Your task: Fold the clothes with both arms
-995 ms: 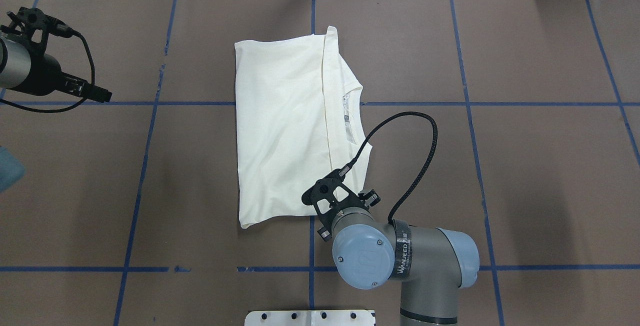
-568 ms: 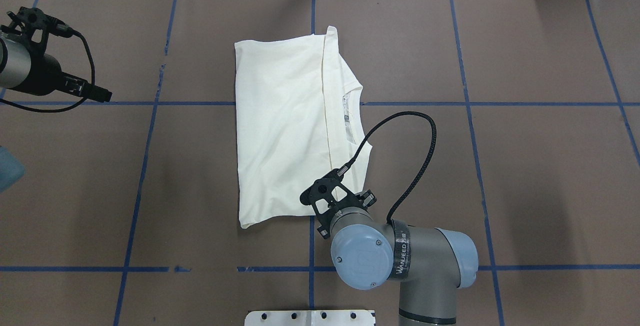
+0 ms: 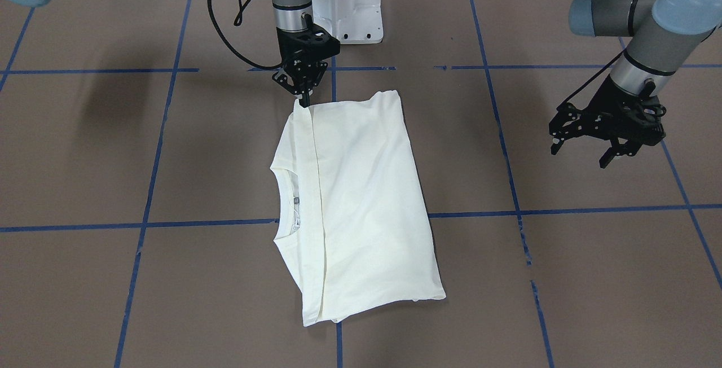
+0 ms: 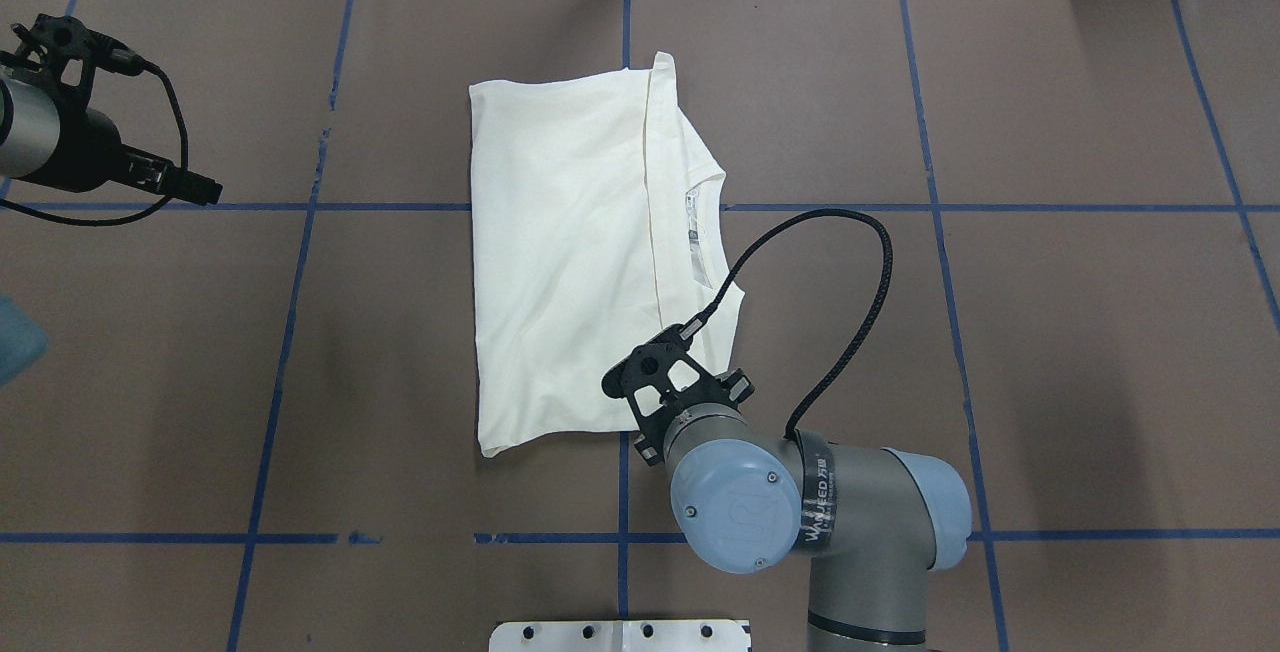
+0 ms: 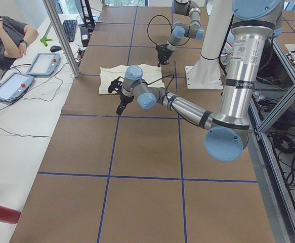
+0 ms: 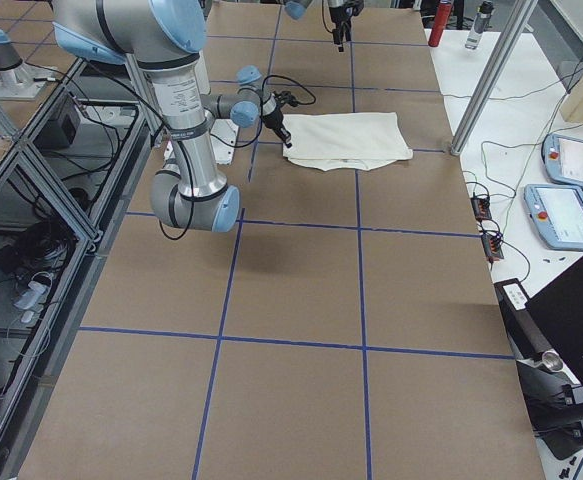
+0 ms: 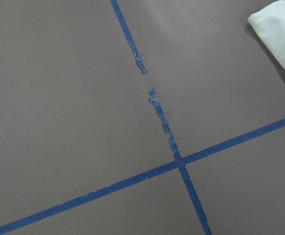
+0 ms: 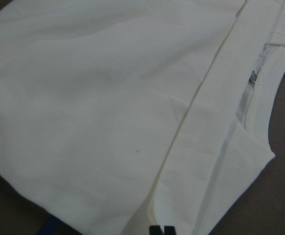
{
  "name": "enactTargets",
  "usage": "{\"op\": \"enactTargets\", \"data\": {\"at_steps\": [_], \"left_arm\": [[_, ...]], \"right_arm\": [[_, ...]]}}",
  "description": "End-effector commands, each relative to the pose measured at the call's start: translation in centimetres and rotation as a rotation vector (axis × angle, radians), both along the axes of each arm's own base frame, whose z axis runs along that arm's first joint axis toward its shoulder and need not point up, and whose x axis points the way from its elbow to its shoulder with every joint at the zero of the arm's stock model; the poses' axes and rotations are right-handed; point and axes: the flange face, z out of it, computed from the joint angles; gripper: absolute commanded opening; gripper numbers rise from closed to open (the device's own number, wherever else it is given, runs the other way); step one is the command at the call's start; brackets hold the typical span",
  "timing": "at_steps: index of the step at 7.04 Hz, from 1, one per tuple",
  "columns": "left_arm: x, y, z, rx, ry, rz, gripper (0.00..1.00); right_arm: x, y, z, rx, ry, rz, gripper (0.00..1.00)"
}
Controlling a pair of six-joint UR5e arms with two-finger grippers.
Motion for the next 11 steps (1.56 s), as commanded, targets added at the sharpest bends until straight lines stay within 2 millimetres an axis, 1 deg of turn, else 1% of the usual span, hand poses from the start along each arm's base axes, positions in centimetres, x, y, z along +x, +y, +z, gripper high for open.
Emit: {"op": "enactTargets", "data": {"at_steps": [1, 2, 3, 4, 5, 6, 7, 8, 9, 10, 11], "left_arm": [[0.0, 0.0, 0.0, -0.001, 0.002, -0.003, 1.0], [0.0, 0.0, 0.0, -0.001, 0.002, -0.003, 1.0], [0.0, 0.0, 0.1, -0.001, -0.001, -0.003, 1.0], [0.1, 0.0, 0.0, 0.002, 0.0, -0.001, 1.0], [0.1, 0.0, 0.1, 0.002, -0.002, 0.0, 1.0], [0.1, 0.0, 0.1, 0.0, -0.001, -0.001, 1.0], [0.1, 0.0, 0.1, 0.0, -0.001, -0.001, 1.0], [0.1, 0.0, -0.1, 0.004, 0.0, 0.0, 1.0], [0.1, -0.1, -0.1, 0.003, 0.001, -0.001, 1.0], [0.1, -0.1, -0.2, 0.002, 0.002, -0.002, 1.0], [0.1, -0.1, -0.2, 0.001, 0.003, -0.001, 1.0]], "right_arm": [[3.2, 0.2, 3.0, -0.04, 0.001, 0.04, 0.0], [3.7, 0.4, 4.5, -0.116, -0.024, 0.112, 0.0], [3.6, 0.5, 4.8, -0.174, -0.054, 0.168, 0.04], [3.2, 0.8, 5.3, -0.221, -0.074, 0.212, 0.4], [3.1, 1.0, 5.3, -0.26, -0.099, 0.249, 0.99], [3.3, 0.9, 4.9, -0.264, -0.111, 0.249, 1.0], [3.8, 0.1, 4.2, -0.26, -0.123, 0.253, 1.0], [4.4, -1.5, 4.1, -0.253, -0.123, 0.275, 1.0], [4.1, -1.9, 4.7, -0.231, -0.09, 0.257, 1.0], [3.2, -2.1, 5.8, -0.195, -0.038, 0.219, 1.0], [1.2, -2.6, 5.2, -0.19, -0.026, 0.213, 1.0]]}}
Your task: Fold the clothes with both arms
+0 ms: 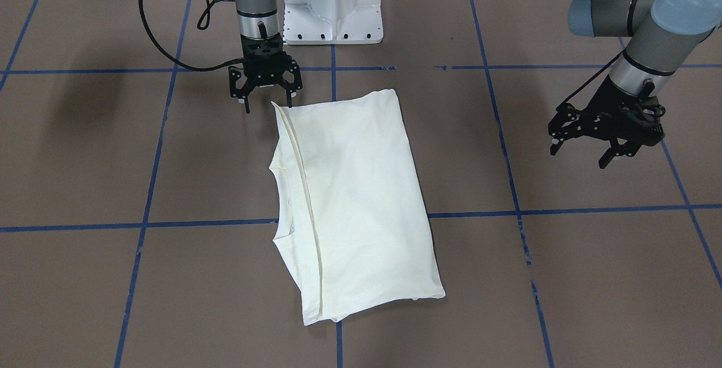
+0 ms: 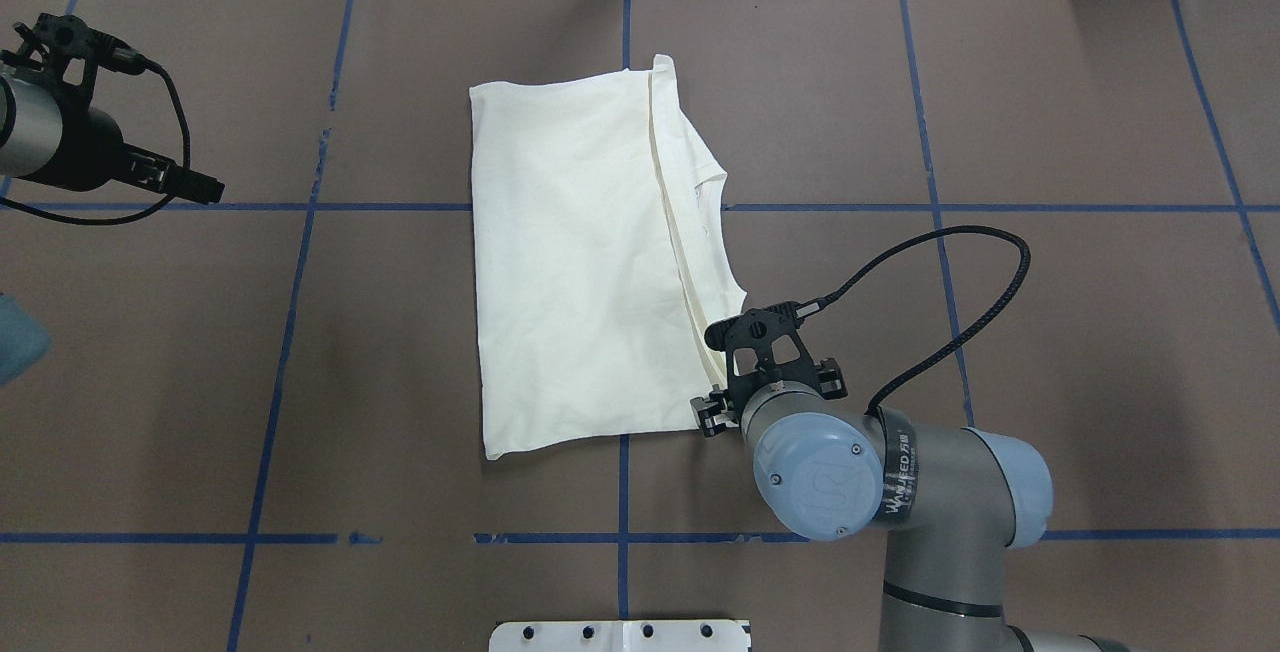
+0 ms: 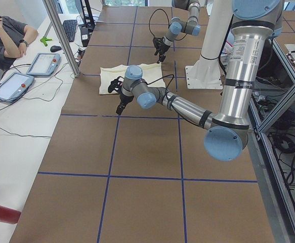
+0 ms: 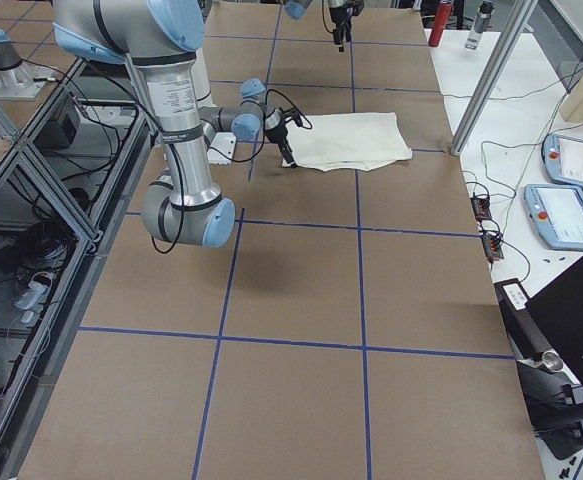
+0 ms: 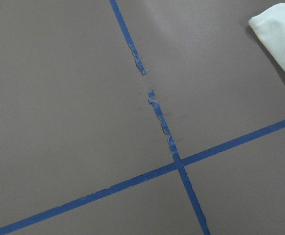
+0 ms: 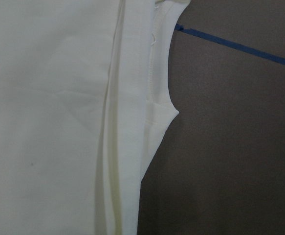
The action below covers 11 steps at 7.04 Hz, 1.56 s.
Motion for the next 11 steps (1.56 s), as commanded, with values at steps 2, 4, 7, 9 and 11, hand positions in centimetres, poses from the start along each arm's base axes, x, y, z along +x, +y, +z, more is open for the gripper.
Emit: {"op": "enactTargets", "data": {"at_steps": [2, 4, 7, 9, 11], "left_arm": [[0.2, -0.1, 0.2, -0.003, -0.001, 0.001, 1.0], [0.3, 0.0, 0.0, -0.001, 0.001, 0.003, 1.0], [0.3, 0.0, 0.1, -0.002, 0.0, 0.003, 1.0], [0.3, 0.0, -0.2, 0.002, 0.004, 0.004, 1.0], [0.3, 0.1, -0.5, 0.002, 0.009, 0.002, 1.0]], "right_arm": [[-2.1, -1.1, 0.2, 0.0, 0.048, -0.044, 1.0], [-1.7, -2.8, 1.3, -0.001, 0.084, -0.066, 1.0], [0.7, -6.9, 2.7, -0.036, 0.112, -0.096, 1.0], [2.6, -8.4, 5.6, -0.053, 0.153, -0.073, 1.0], [4.5, -11.0, 4.6, -0.091, 0.104, -0.04, 1.0]]}}
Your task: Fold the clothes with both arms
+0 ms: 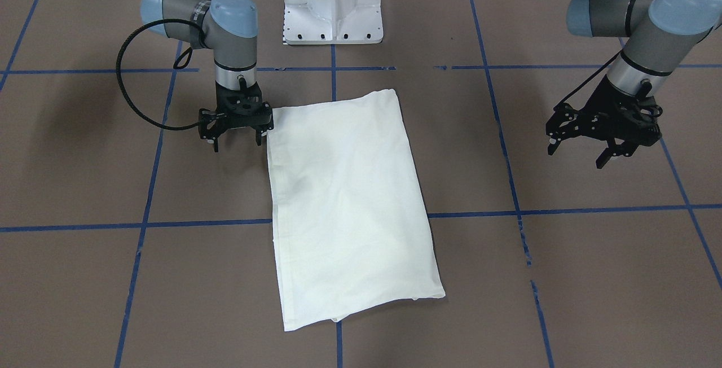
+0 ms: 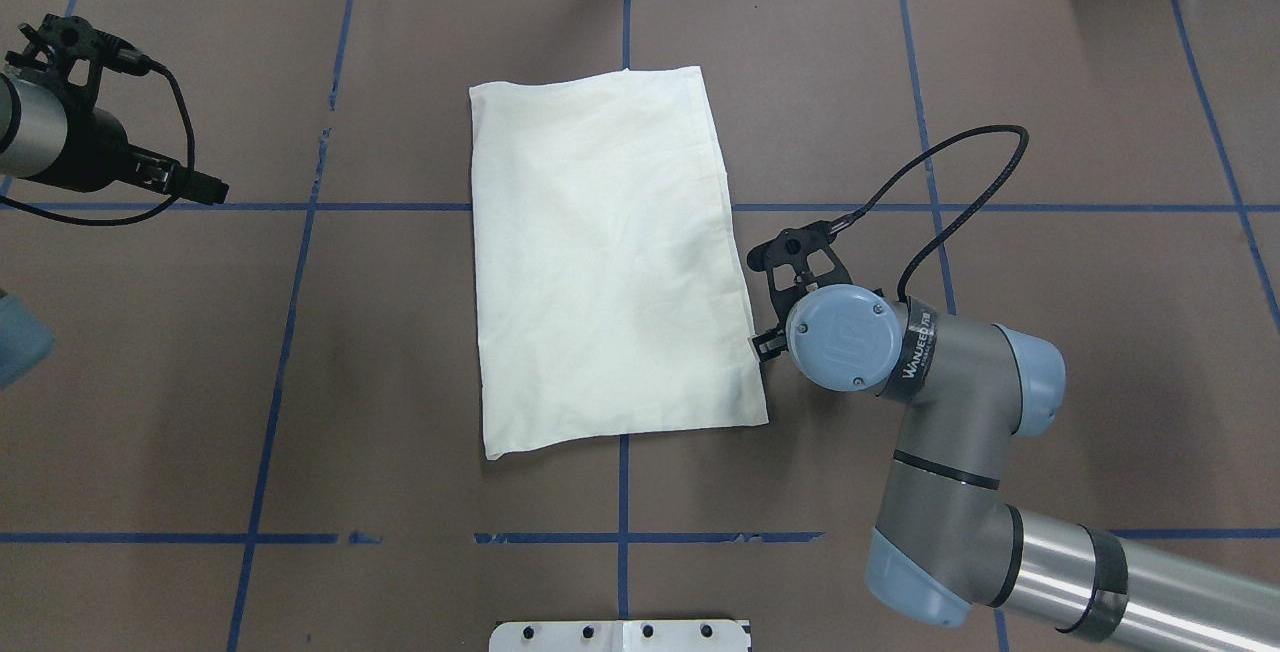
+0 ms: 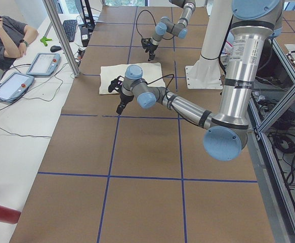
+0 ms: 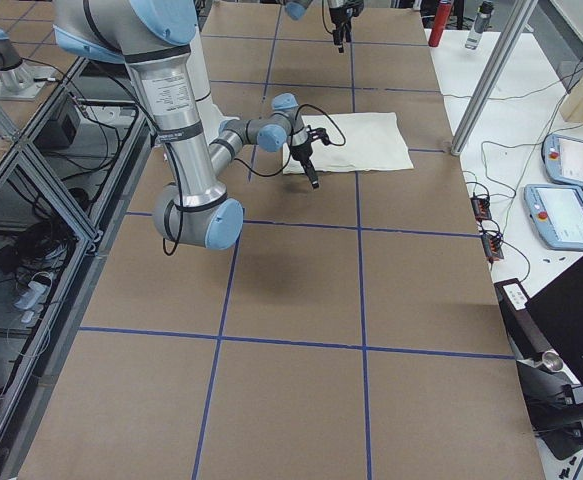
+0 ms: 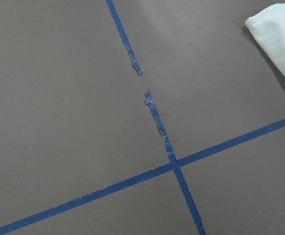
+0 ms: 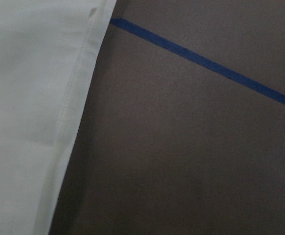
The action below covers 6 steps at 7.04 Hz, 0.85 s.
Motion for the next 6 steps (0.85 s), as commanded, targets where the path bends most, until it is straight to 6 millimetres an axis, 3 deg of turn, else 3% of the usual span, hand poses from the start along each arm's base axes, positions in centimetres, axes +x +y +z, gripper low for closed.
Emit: {"op": "enactTargets", "data": {"at_steps": [1, 2, 3, 5, 6], "left_arm": [[0.1, 0.2, -0.6, 0.008, 0.01, 0.001, 1.0], [0.3, 0.8, -1.9, -0.003, 0.048, -0.017, 1.0], [3.0, 3.0, -3.8, -0.072, 0.111, -0.037, 1.0], [8.1, 8.8, -8.8, -0.217, 0.245, -0.149, 1.0], [10.4, 11.7, -10.6, -0.346, 0.326, -0.24, 1.0]], "right_arm": [[1.7, -2.7, -2.7, -0.031, -0.105, 0.053, 1.0], [2.1, -2.7, -4.2, -0.053, -0.275, 0.075, 1.0], [2.5, -2.1, -4.8, -0.082, -0.405, 0.114, 1.0], [5.0, -0.9, -2.7, -0.137, -0.539, 0.2, 1.0], [7.2, 0.3, -0.4, -0.194, -0.621, 0.268, 1.0]]}}
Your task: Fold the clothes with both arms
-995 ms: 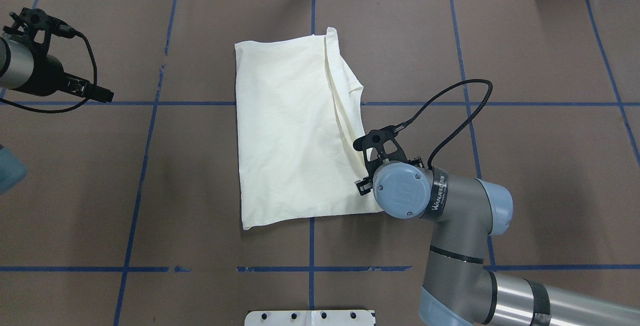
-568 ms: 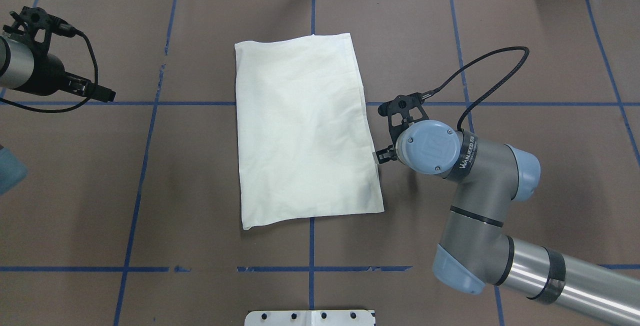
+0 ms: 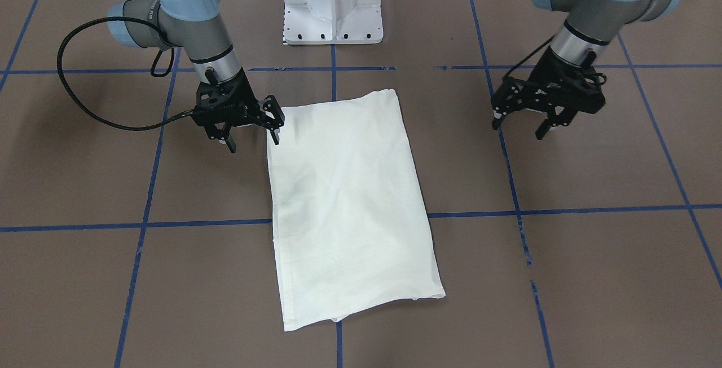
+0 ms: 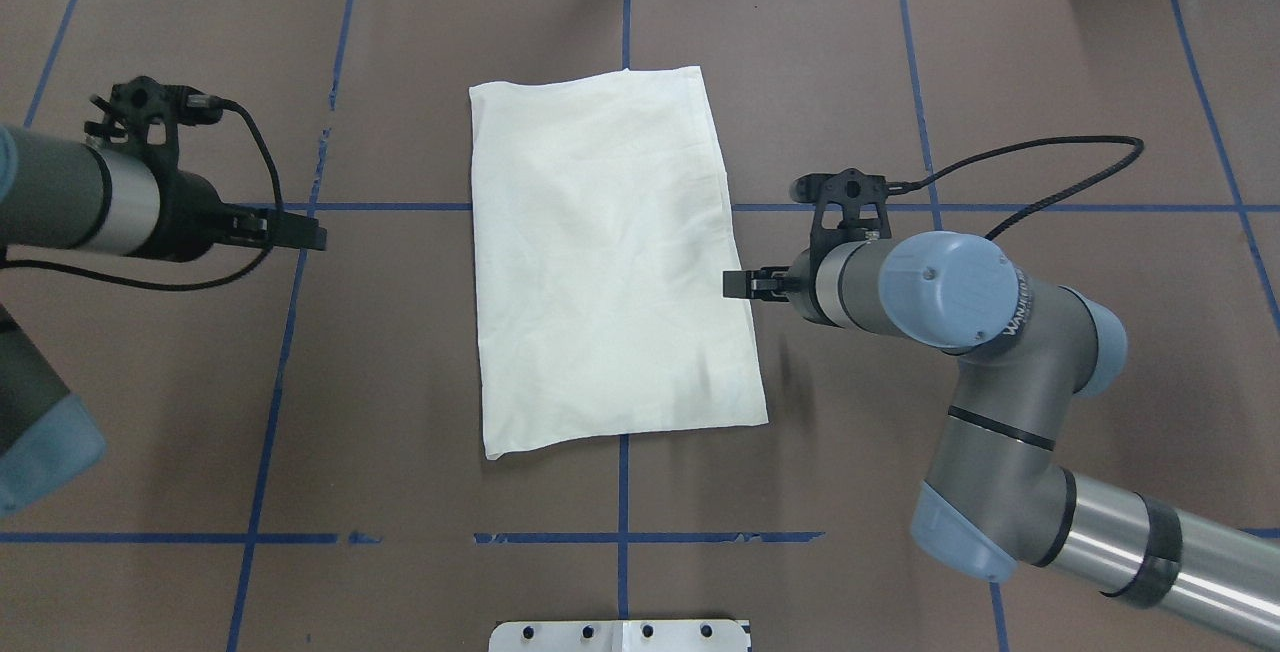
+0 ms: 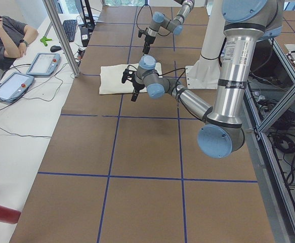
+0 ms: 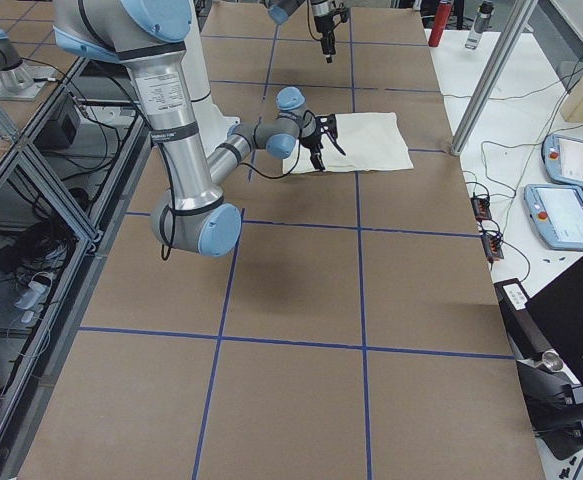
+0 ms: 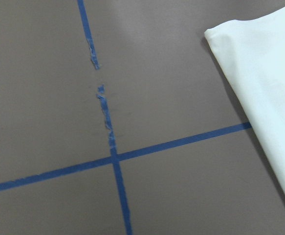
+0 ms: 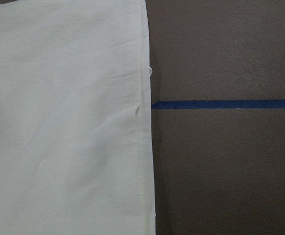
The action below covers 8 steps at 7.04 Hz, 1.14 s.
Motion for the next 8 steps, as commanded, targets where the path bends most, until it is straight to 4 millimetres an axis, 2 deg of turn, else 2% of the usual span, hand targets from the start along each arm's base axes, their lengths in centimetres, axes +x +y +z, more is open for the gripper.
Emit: {"op": "enactTargets", "data": {"at_steps": [1, 2, 3, 4, 5, 6, 8], "left_arm": [[5.8, 6.5, -3.4, -0.229, 0.151, -0.172, 1.0], [7.6, 8.5, -4.0, -0.308, 0.25, -0.233, 1.0], [8.9, 9.9, -4.2, -0.406, 0.368, -0.299, 0.89], [11.3, 11.2, -3.6, -0.49, 0.408, -0.367, 0.75], [14.5, 12.8, -2.7, -0.533, 0.422, -0.416, 0.72], [17.3, 13.5, -2.2, -0.535, 0.441, -0.429, 0.72], [19.1, 15.2, -1.1, -0.539, 0.419, -0.396, 0.73]], "right_arm": [[4.8, 2.5, 3.4, -0.064, -0.168, 0.075, 1.0], [5.9, 3.1, 3.2, -0.082, -0.201, 0.09, 1.0], [5.8, 3.0, 2.9, -0.104, -0.218, 0.108, 1.0], [5.8, 2.9, 2.8, -0.101, -0.22, 0.112, 1.0], [5.7, 3.0, 2.8, -0.1, -0.218, 0.114, 1.0], [5.8, 2.9, 2.8, -0.099, -0.22, 0.115, 1.0], [5.7, 2.9, 2.7, -0.099, -0.221, 0.115, 1.0]]}}
